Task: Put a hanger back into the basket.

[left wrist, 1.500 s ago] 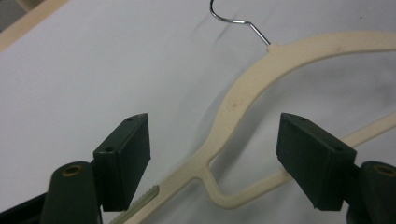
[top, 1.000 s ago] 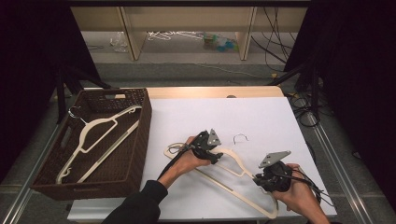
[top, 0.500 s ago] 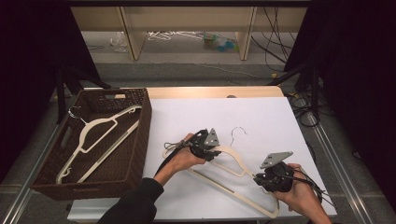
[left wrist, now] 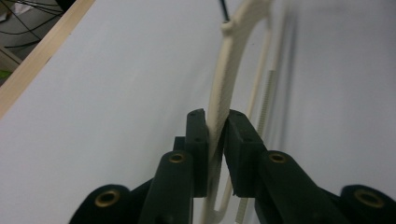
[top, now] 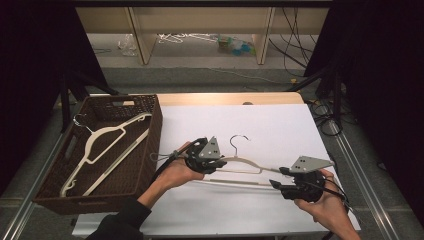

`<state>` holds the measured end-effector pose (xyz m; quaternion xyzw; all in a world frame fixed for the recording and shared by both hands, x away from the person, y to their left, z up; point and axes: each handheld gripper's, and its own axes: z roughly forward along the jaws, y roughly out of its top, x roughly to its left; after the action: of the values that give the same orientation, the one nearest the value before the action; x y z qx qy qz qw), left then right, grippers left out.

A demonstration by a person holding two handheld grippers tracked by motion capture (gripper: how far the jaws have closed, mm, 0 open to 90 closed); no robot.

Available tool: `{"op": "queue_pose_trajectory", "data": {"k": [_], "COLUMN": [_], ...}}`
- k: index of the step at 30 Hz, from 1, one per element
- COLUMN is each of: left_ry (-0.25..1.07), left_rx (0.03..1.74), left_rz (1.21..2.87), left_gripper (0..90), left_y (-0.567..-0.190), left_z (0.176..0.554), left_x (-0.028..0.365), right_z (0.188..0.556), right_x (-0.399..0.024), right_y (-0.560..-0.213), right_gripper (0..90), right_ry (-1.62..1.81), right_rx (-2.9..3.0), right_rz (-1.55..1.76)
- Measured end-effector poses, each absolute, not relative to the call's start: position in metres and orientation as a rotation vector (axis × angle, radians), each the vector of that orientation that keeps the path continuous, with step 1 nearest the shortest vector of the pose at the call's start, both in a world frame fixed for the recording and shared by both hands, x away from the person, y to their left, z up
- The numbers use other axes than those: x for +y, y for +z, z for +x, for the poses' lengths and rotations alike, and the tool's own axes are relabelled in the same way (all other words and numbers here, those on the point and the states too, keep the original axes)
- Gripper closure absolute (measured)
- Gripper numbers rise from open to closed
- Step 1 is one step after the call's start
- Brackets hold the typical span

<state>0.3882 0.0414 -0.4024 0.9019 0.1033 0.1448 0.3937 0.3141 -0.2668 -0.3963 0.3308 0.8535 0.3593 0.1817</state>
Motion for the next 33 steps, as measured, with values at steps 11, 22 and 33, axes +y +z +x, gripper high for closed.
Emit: {"op": "queue_pose_trajectory", "data": {"k": [11,22,33], "left_ry": [0.273,0.166,0.191], "left_rx": [0.377,0.528,0.606], "left_rz": [2.243,2.119,1.979], "left_gripper": [85.7,85.9,85.9], "left_y": [-0.399,-0.385,-0.347], "left_z": [0.385,0.384,0.383], "left_x": [0.044,0.064,0.103], "right_z": [0.311,0.303,0.300], "right_x": [-0.273,-0.267,-0.263], "right_y": [-0.395,-0.408,-0.419], "right_gripper": [39.7,39.8,39.7], "right_ry": [1.072,1.080,1.063], "right_rx": [2.370,2.392,2.426], "right_rz": [0.934,0.941,0.918]}}
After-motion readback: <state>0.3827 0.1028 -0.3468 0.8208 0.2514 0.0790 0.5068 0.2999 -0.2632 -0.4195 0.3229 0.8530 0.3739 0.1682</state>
